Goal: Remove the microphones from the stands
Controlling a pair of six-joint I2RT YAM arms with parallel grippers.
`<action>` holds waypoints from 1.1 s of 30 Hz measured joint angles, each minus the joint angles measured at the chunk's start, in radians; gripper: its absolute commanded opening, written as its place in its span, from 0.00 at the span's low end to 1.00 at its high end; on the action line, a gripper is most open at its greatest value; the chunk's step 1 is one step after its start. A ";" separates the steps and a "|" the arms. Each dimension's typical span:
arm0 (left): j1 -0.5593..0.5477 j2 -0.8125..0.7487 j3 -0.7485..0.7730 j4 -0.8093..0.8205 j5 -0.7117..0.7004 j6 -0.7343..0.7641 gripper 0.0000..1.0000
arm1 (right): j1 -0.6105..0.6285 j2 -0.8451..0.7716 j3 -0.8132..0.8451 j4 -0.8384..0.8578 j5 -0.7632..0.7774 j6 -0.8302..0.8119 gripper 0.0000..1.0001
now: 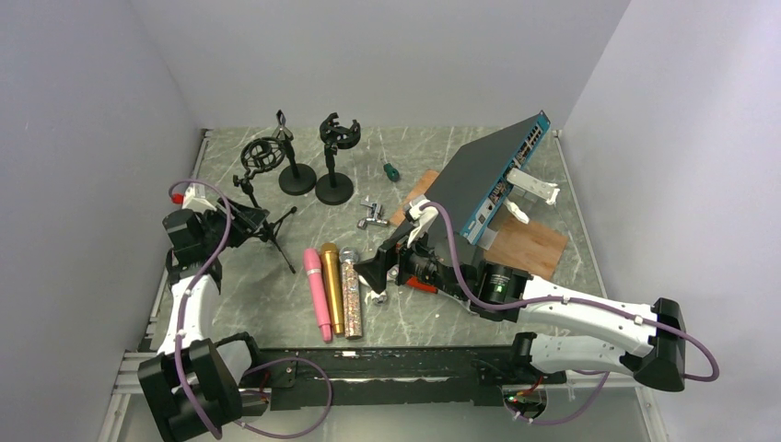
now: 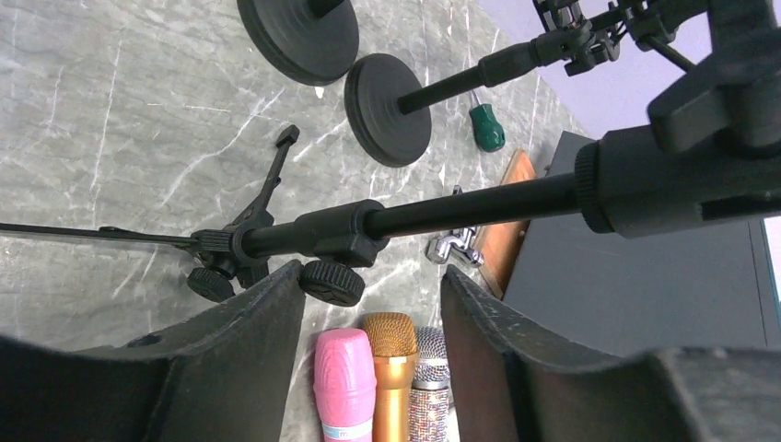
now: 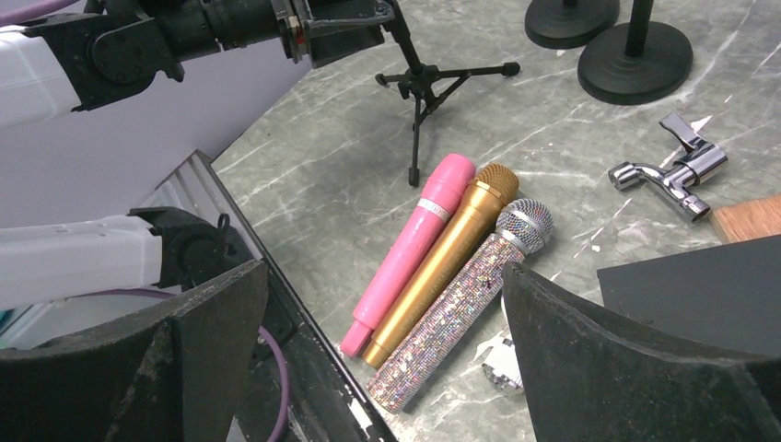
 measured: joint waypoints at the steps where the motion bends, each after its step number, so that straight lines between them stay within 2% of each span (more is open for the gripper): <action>1: -0.001 0.000 0.000 0.002 0.006 0.000 0.56 | 0.000 0.000 0.000 0.000 0.000 0.000 1.00; 7: -0.002 0.000 0.000 -0.005 0.020 0.024 0.48 | 0.000 0.005 -0.001 0.000 0.000 0.000 1.00; 16: -0.002 0.009 -0.001 -0.005 0.022 0.031 0.30 | 0.000 0.006 -0.006 0.000 0.002 0.001 1.00; 19: -0.002 0.009 -0.001 -0.006 0.014 0.032 0.20 | 0.000 0.006 -0.010 -0.001 0.002 0.001 1.00; 22: -0.002 0.011 -0.001 -0.004 0.010 0.030 0.02 | 0.000 0.006 -0.010 0.000 0.001 0.001 1.00; 23: -0.002 0.015 -0.001 -0.001 0.010 0.025 0.00 | 0.000 0.006 -0.010 0.000 0.001 0.002 1.00; 28: -0.001 0.043 -0.003 0.035 0.021 -0.028 0.00 | 0.000 0.007 -0.011 0.000 0.002 0.003 1.00; 33: 0.019 0.055 -0.027 0.080 0.042 -0.157 0.00 | 0.000 0.007 -0.013 -0.001 0.010 0.003 1.00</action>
